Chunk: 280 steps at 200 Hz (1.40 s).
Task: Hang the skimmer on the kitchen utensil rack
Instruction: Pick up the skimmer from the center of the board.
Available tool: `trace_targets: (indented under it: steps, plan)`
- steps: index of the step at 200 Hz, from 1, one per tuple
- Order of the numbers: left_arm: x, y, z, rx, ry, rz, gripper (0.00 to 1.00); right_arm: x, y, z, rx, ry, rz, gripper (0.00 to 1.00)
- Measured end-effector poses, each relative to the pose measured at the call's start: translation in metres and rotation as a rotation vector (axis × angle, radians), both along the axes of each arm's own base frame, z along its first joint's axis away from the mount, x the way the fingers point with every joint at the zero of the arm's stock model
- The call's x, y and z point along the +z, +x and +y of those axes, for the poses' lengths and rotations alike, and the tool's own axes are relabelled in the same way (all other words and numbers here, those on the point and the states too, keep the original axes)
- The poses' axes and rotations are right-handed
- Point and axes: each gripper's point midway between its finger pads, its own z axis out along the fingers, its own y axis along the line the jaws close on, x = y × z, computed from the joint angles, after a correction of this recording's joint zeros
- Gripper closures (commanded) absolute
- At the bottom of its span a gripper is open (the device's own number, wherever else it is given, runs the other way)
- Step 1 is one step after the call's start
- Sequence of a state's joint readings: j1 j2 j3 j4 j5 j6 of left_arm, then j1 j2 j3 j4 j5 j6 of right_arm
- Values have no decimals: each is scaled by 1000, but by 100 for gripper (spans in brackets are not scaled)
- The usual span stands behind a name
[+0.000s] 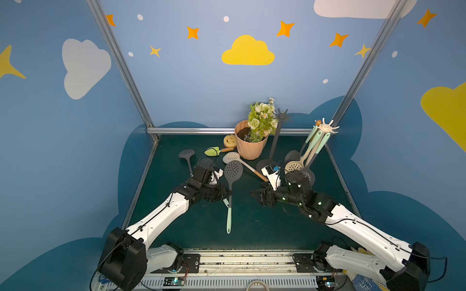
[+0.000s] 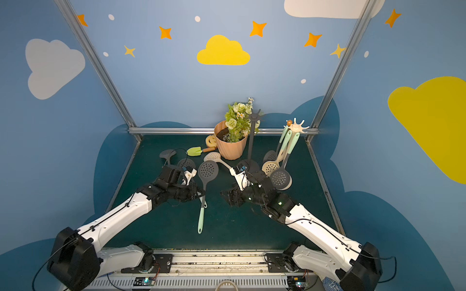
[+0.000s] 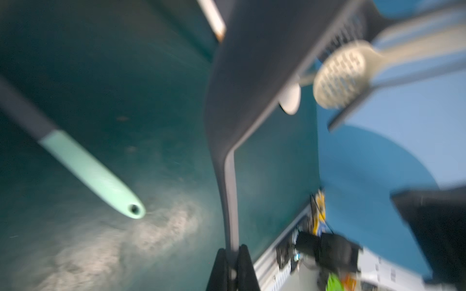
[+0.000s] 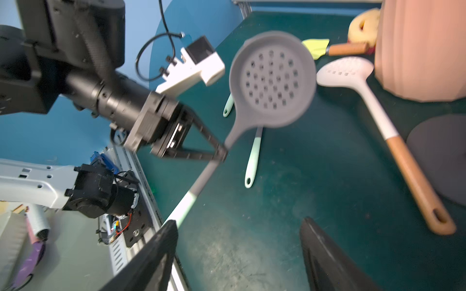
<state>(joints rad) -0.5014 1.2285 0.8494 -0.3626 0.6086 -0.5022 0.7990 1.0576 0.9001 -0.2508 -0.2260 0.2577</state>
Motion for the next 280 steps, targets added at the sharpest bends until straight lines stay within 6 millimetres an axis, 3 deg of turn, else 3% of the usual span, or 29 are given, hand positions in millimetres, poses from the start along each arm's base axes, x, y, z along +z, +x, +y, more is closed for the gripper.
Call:
trace_targets:
  steps: [37,79,121,158,215,236,255,270,280]
  plan:
    - [15,-32,-26,-199,-7,-32,96,20,18,-23,-35,-72,-57,24]
    - [13,-55,-39,-334,10,-24,96,20,28,-64,-50,-157,-34,24]
    - [20,-70,-48,-432,8,-49,96,27,10,-55,104,-165,-31,25]
    - [28,-78,-52,-490,4,-76,96,8,11,-48,168,-211,9,30]
    - [27,-85,-50,-530,14,-83,96,7,9,-41,208,-192,7,89]
    - [27,-89,-50,-541,9,-67,96,3,8,-41,219,-194,-5,100]
    - [25,-90,-48,-537,17,-53,82,-7,8,-43,212,-205,15,100]
    - [26,-86,-49,-526,24,-72,47,-14,7,-44,202,-208,43,100]
    - [29,-81,-50,-509,33,-88,33,-17,5,-44,197,-209,58,100]
